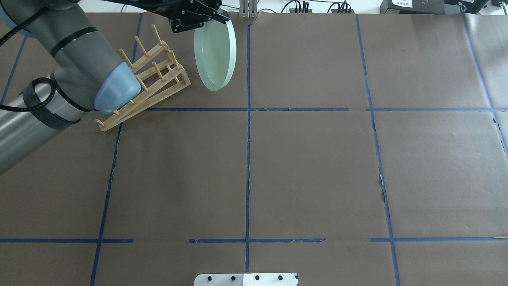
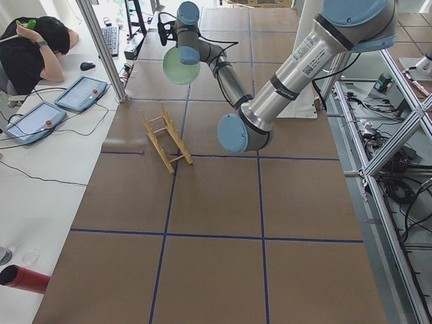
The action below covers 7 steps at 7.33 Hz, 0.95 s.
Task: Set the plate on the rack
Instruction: 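Lift the plate with the left gripper and tilt it upright above the rack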
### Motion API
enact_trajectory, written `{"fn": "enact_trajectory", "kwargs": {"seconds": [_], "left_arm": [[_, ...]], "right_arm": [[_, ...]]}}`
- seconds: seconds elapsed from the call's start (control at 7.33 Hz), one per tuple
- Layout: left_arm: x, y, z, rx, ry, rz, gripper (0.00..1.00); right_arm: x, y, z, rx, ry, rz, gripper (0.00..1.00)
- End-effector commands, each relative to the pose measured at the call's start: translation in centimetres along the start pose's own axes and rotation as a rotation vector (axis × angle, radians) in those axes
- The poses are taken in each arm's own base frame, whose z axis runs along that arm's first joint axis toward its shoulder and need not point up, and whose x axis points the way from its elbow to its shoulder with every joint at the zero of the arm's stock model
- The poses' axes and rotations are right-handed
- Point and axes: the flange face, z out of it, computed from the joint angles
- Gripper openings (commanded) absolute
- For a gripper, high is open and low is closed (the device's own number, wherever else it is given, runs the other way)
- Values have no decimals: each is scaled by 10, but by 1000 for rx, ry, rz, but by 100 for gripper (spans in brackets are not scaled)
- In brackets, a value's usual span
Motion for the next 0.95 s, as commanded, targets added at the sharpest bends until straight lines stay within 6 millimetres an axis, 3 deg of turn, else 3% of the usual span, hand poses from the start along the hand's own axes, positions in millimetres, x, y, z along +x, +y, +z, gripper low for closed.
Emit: {"fn": "enact_trajectory", "kwargs": {"seconds": [0.0, 0.27, 0.55, 0.68, 0.82], "left_arm": [[-27, -31, -55, 9, 213, -17, 0], [-81, -88, -72, 101, 341, -52, 0], [-155, -103, -80, 134, 345, -64, 0], [-179, -110, -82, 162, 341, -77, 0], [-188, -115, -78, 169, 325, -90, 0]], "right_arm": [[1, 0, 0, 0, 0, 1, 100], [0, 0, 1, -1, 0, 0, 100], [1, 0, 0, 0, 0, 1, 100], [1, 0, 0, 0, 0, 1, 100], [1, 0, 0, 0, 0, 1, 100]]}}
